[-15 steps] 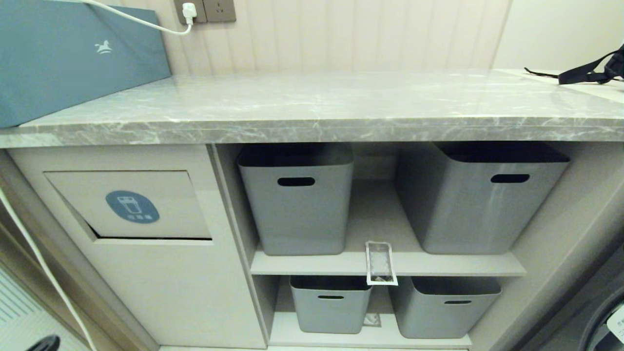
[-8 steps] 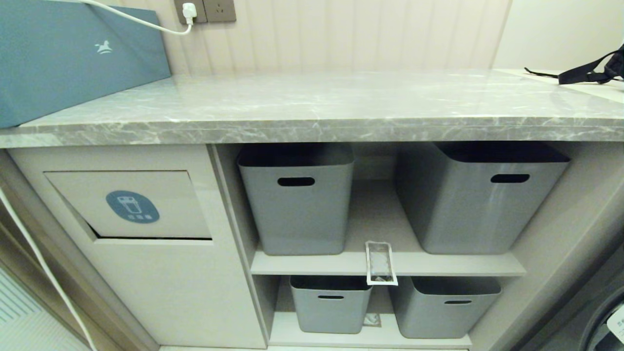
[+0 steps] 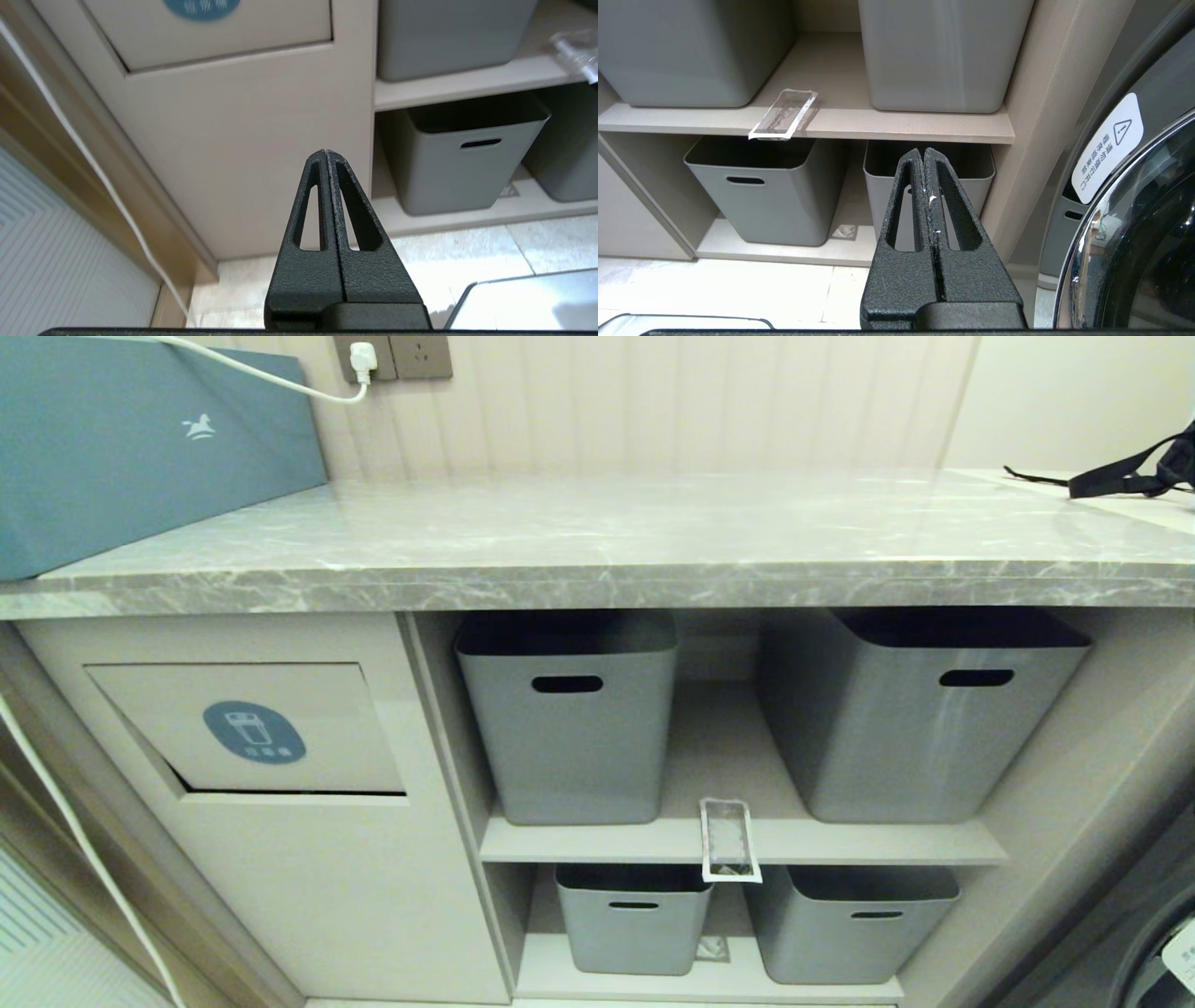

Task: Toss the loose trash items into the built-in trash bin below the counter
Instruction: Pick up the garbage

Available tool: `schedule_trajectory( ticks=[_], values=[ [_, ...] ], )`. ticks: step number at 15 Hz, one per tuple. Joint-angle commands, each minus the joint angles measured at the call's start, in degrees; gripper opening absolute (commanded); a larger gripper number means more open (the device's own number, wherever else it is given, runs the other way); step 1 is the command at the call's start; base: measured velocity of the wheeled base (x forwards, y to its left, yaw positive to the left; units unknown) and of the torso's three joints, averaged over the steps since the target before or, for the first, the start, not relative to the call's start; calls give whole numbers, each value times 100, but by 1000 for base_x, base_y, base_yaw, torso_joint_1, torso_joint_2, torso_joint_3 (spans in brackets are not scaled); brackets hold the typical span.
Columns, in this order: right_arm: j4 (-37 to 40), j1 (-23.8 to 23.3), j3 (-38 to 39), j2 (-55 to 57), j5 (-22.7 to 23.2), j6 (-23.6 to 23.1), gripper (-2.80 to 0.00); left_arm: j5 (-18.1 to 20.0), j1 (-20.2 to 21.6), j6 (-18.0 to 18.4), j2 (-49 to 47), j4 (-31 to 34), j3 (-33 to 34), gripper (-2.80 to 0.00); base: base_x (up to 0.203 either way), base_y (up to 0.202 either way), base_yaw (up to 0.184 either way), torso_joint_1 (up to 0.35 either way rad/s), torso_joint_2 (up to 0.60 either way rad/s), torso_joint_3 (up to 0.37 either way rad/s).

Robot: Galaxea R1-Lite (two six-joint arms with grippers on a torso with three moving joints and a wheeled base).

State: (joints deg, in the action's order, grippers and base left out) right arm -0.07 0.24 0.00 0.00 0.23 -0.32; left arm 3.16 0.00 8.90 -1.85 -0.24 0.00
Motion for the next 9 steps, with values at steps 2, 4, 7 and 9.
schedule_trajectory(
  ticks=[2,4,7,9],
  values=[
    [-1,2,0,-9,4,-3,-280,18,-9,15,194,33,0,-280,0,0,0,0,0,0],
    [-1,2,0,-3,4,-3,-280,18,-9,-2,194,33,0,-280,0,0,0,0,0,0],
    [-1,2,0,-9,4,-3,-280,18,-9,12,203,33,0,-280,0,0,0,0,0,0],
    [-1,2,0,-2,4,-3,-280,36,-18,169,194,16,0,-280,0,0,0,0,0,0]
  ],
)
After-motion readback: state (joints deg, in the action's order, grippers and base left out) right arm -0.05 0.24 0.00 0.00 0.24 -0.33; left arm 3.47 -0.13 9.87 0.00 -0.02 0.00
